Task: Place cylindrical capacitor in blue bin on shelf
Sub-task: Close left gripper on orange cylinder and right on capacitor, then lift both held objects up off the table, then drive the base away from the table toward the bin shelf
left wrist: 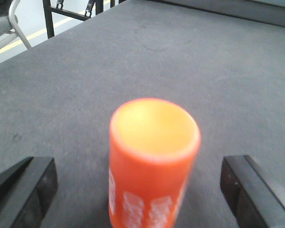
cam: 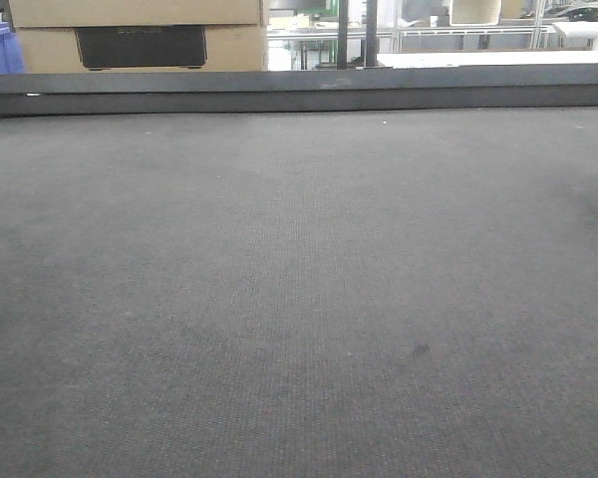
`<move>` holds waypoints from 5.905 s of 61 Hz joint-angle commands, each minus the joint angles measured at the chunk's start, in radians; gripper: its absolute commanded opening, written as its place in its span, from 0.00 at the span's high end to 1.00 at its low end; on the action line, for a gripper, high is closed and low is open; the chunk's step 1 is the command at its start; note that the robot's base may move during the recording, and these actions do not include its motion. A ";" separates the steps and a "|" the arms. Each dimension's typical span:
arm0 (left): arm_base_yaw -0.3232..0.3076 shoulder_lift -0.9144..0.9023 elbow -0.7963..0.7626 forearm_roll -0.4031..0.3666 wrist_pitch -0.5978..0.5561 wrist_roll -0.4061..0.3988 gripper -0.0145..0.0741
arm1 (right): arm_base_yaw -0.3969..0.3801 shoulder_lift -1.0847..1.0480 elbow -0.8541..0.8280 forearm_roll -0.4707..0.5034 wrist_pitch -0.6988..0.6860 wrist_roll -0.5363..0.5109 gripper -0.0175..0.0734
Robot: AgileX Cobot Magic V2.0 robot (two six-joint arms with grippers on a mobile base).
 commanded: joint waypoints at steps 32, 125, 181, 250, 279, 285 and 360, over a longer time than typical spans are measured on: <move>0.021 0.118 -0.150 -0.009 0.050 0.000 0.16 | 0.002 -0.009 0.001 -0.004 -0.023 0.002 0.95; -0.144 -0.739 -0.270 0.216 1.260 0.032 0.96 | 0.073 -0.233 -0.136 0.107 0.746 0.002 0.95; -0.144 -1.169 -0.225 0.056 1.644 0.130 0.96 | 0.088 -0.671 -0.137 0.129 0.983 -0.078 0.95; -0.144 -1.169 -0.226 0.079 1.646 0.130 0.96 | 0.088 -0.673 -0.137 0.129 0.986 -0.078 0.95; -0.144 -1.178 -0.226 0.079 1.645 0.130 0.96 | 0.088 -0.673 -0.137 0.129 0.986 -0.078 0.95; -0.144 -1.184 -0.226 0.079 1.645 0.130 0.96 | 0.088 -0.673 -0.137 0.129 0.986 -0.078 0.95; -0.144 -1.173 -0.226 0.081 1.543 0.130 0.96 | 0.088 -0.673 -0.137 0.129 0.986 -0.078 0.95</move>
